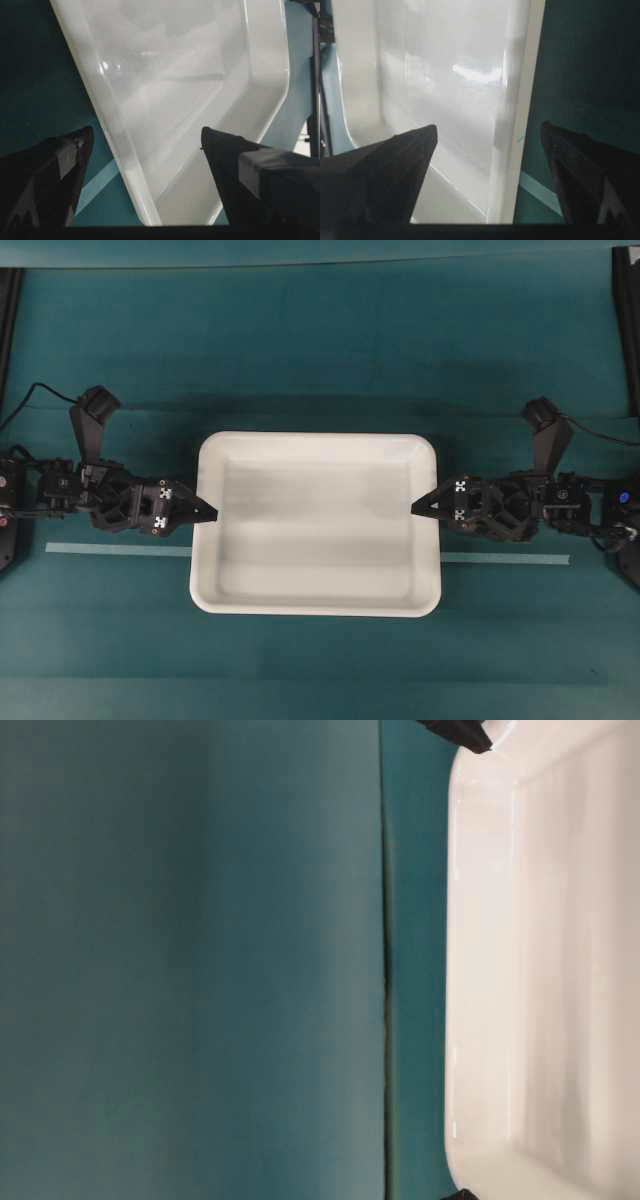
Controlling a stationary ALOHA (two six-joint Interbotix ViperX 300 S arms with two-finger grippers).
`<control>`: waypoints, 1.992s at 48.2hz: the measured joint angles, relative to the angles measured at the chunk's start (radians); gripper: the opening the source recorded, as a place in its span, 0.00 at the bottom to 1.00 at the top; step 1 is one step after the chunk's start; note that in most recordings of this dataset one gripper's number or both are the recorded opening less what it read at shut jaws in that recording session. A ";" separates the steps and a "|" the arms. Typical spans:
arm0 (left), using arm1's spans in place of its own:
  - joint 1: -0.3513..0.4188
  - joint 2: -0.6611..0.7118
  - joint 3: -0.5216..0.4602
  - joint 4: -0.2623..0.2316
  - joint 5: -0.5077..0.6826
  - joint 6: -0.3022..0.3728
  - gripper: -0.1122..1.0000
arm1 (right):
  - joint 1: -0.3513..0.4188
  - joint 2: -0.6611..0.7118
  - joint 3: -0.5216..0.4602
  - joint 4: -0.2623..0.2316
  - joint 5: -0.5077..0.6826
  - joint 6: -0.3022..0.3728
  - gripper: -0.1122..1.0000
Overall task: Lift the white case with both hands.
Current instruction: 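Open both grippers and position them over the tray's side walls, then close both grippers on the left and right tray walls, then lift the gripped tray upward with both grippers together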
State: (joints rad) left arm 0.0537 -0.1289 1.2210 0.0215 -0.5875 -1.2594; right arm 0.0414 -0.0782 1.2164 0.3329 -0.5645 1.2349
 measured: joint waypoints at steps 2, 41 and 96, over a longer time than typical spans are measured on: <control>0.000 0.000 0.000 0.000 0.000 0.000 0.94 | 0.000 0.000 0.000 0.000 0.000 0.002 0.90; 0.005 0.000 -0.002 0.000 0.046 -0.002 0.18 | 0.002 0.000 -0.002 0.000 0.066 0.132 0.20; -0.003 -0.227 -0.094 0.000 0.377 -0.121 0.18 | -0.046 -0.278 -0.057 0.002 0.391 0.127 0.20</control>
State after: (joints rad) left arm 0.0506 -0.3559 1.1275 0.0215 -0.2102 -1.3806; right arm -0.0046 -0.3559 1.1597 0.3344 -0.1733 1.3622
